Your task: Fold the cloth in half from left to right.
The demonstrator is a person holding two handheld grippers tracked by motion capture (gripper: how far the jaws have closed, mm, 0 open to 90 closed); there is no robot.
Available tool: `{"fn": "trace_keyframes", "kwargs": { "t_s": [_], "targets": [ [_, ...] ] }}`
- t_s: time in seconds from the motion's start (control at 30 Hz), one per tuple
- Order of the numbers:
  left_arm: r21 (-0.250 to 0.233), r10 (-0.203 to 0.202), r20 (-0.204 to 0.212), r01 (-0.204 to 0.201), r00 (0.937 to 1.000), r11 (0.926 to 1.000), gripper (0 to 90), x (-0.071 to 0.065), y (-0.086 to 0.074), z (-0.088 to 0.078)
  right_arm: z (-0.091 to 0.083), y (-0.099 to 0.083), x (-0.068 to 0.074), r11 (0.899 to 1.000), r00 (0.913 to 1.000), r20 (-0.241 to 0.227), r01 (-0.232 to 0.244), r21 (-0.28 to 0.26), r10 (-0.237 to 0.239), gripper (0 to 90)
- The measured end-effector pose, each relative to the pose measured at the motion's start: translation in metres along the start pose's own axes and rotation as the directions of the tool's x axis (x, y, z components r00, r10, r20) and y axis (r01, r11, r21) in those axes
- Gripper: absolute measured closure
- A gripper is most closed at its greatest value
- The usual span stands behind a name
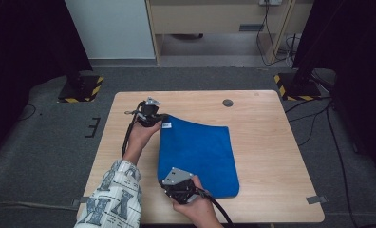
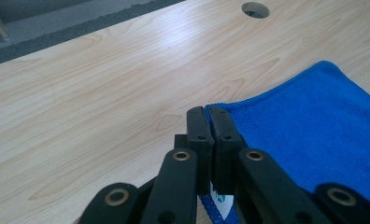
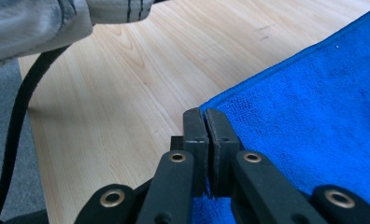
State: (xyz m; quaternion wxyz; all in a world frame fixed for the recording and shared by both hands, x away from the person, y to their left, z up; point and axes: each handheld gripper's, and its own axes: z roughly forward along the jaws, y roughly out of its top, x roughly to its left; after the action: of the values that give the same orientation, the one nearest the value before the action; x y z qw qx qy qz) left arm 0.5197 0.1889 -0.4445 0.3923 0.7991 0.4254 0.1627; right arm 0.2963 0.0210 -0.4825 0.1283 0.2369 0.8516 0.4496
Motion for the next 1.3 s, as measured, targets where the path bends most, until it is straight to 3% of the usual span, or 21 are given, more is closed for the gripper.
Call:
{"fn": "trace_keyframes", "kwargs": {
  "t_s": [0.63,1.3],
  "targets": [
    [0.019,-0.013,-0.018,0.013,0.9998,0.9997,88.2,0.015,-0.007,-0.007,-0.001,0.016,0.009,0.999,0.9998,0.008,0.021,-0.032,-0.020,88.6],
    [0.015,-0.038,-0.029,0.038,0.9989,0.9992,88.1,0.034,-0.022,-0.029,0.007,0.035,0.029,0.997,0.9981,0.003,0.061,-0.043,-0.061,88.7]
  ]
}}
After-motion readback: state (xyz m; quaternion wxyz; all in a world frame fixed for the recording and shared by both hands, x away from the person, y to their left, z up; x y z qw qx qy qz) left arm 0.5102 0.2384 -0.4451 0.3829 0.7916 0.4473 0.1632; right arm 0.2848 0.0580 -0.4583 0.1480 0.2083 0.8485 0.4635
